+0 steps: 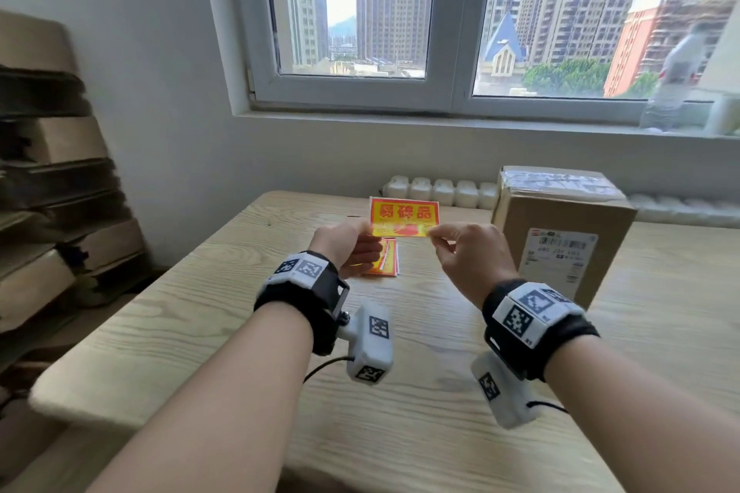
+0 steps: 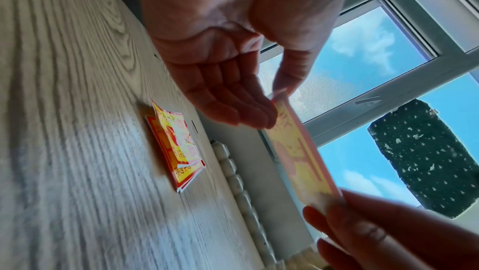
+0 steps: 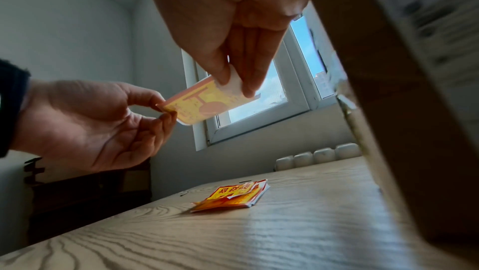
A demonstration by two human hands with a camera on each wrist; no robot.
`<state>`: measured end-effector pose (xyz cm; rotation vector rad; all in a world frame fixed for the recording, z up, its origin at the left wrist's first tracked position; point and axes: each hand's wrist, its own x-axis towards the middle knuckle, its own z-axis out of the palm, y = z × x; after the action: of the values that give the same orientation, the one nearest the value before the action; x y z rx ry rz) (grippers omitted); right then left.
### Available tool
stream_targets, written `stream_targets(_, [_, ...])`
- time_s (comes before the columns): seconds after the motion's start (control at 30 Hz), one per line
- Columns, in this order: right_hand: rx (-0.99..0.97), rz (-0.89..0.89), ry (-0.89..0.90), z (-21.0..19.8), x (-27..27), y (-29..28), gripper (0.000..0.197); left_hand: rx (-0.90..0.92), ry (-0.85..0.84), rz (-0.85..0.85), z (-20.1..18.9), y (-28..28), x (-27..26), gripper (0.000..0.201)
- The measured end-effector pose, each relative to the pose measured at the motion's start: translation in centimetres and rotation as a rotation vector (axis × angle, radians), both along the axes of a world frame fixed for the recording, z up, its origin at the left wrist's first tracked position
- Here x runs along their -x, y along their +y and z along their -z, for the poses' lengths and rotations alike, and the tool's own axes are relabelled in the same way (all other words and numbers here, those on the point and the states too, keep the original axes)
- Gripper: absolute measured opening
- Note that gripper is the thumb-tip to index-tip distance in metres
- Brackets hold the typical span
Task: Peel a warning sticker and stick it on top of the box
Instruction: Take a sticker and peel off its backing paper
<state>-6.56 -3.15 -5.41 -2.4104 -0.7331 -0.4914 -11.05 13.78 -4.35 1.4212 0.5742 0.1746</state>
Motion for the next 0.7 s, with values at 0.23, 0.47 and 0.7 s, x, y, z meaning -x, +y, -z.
stream_targets(0.23, [0.082,-0.009,0.114,0.7,2.7,-3.8,0.027,0.065,-0.046,0.129,0.3,-2.3,2.6,0.016])
stream_targets(0.47, [-0.100,-0.106,0.179,0.1,4.6,-4.5,0.031,0.017,-0.074,0.211,1.1,-4.3,4.0,0.004])
stream_targets(0.7, [-0.128,-0.159,0.222,1.1,4.8,-5.2,0.022,0.069,-0.058,0.276,1.3,-6.1,5.0,0.005])
